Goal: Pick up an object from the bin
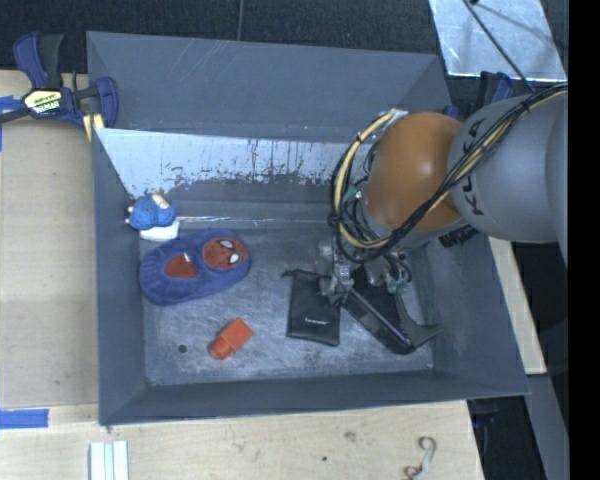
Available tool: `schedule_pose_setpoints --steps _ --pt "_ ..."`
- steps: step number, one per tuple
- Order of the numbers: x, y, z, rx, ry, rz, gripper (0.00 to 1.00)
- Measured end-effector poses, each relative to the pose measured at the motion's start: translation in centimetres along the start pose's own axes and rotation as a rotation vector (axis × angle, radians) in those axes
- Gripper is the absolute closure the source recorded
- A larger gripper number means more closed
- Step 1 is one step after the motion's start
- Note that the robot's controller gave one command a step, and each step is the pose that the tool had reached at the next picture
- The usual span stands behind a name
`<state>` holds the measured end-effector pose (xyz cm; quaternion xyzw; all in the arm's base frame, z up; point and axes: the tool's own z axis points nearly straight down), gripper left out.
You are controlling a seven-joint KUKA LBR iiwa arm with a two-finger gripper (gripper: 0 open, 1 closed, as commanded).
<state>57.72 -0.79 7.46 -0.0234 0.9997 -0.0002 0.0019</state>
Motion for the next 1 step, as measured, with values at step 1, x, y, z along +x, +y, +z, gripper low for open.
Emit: schedule_pose_setpoints --steps 1 --pt "-0.88 -2.25 -19.81 0.002 -0.01 0.019 1.0"
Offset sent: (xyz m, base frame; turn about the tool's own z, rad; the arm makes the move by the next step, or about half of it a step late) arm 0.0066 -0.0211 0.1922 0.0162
